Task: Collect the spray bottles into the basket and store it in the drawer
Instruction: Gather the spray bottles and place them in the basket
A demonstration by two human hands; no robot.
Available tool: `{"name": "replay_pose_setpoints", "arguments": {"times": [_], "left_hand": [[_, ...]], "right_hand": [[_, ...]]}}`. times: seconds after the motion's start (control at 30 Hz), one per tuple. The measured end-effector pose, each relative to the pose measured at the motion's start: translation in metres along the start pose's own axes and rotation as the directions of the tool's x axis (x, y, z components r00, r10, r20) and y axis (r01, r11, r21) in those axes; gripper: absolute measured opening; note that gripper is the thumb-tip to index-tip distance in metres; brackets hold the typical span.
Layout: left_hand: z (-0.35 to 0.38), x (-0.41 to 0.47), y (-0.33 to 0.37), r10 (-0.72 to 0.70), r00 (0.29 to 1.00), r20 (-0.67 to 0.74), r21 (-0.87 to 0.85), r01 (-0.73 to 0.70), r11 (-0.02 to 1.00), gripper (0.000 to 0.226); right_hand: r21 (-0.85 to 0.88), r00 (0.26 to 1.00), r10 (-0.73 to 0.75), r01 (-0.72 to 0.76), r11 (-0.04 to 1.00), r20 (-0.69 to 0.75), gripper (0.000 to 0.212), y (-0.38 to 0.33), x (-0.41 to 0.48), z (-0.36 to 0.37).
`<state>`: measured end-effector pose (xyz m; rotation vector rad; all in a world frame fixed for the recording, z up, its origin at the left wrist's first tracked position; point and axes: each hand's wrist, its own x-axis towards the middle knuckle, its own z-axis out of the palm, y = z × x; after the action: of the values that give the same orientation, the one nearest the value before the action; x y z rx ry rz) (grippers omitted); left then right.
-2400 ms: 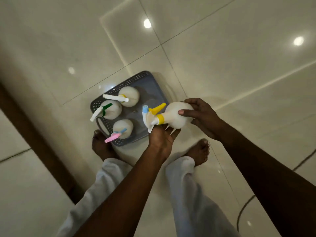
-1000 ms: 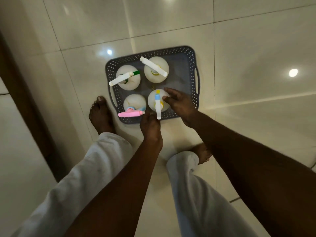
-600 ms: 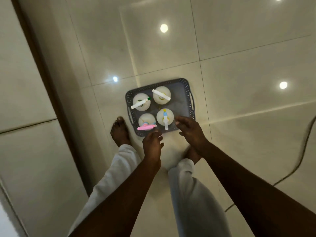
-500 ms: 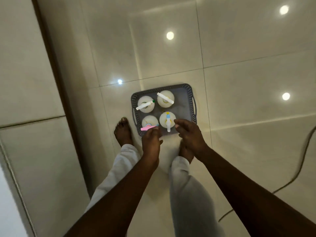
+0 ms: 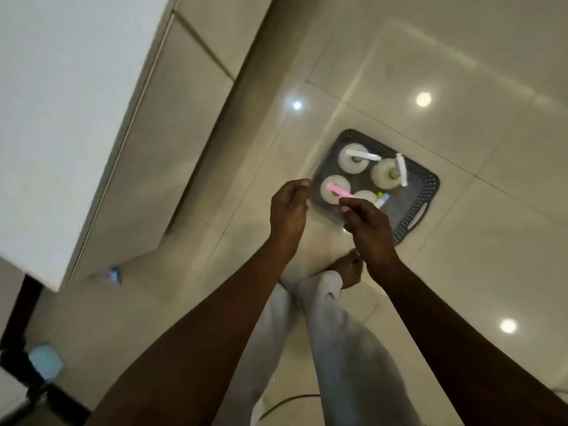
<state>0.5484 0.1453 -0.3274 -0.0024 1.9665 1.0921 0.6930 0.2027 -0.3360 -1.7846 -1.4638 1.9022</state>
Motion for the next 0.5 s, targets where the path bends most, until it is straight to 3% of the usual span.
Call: {"name": "replay_pose_setpoints", "arguments": {"times": [0.27, 0.5], "left_hand": [[-0.121, -0.049, -0.073, -0.078, 0.978, -0.194, -0.122, 0.055, 0.991, 0.027], [-0.204, -0.130, -0.155, -0.232, 0.932, -0.280, -0.250, 0.163, 0.955, 0.038]], "right_hand": [[-0.187, 0.963, -0.020, 0.073, 0.980, 0.270, 0.021, 0.012, -0.051, 0.086], [-0.292, 0.915, 0.030, 0.097, 0.952, 0.402, 0.021, 0.035, -0.129, 0.147]]}}
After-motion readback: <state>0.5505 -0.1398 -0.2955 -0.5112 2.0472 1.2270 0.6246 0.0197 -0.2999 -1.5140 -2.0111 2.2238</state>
